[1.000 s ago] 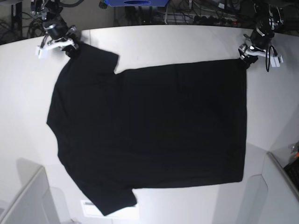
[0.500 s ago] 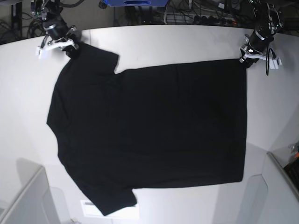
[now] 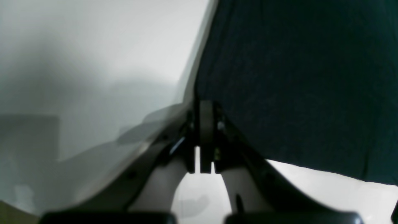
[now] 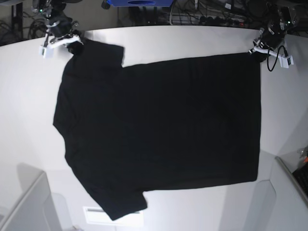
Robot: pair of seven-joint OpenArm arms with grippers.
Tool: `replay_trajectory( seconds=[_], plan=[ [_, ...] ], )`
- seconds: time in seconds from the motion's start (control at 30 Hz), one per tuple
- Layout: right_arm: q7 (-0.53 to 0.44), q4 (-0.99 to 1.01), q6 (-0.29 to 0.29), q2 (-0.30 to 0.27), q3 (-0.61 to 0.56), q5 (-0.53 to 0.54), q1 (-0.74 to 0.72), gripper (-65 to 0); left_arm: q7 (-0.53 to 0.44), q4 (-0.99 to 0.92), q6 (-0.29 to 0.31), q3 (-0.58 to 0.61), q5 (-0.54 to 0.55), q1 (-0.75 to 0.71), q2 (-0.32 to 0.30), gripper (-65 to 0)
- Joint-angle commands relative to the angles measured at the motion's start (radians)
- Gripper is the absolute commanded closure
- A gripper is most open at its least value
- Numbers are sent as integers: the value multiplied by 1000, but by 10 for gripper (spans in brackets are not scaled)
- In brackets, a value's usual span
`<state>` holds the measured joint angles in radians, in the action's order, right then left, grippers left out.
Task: Fold the T-shirt properly
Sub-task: 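Grasp the shoulder corners with both grippers and pull them apart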
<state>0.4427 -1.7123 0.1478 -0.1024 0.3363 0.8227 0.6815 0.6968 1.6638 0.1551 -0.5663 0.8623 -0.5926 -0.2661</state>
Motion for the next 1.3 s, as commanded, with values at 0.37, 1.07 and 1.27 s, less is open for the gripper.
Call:
replay_trajectory(
  seconds=[0.37, 1.07, 1.27],
  plan=[
    [15, -163, -6, 30, 42, -10, 157, 0, -13, 151, 2, -8, 5, -123, -11, 0],
    [17, -272, 63, 79, 40, -9, 261, 0, -12, 210, 2, -87, 5, -209, -11, 0],
    [17, -277, 59, 79, 40, -9, 202, 0, -10, 217, 2, -76, 11, -208, -6, 0]
  ],
)
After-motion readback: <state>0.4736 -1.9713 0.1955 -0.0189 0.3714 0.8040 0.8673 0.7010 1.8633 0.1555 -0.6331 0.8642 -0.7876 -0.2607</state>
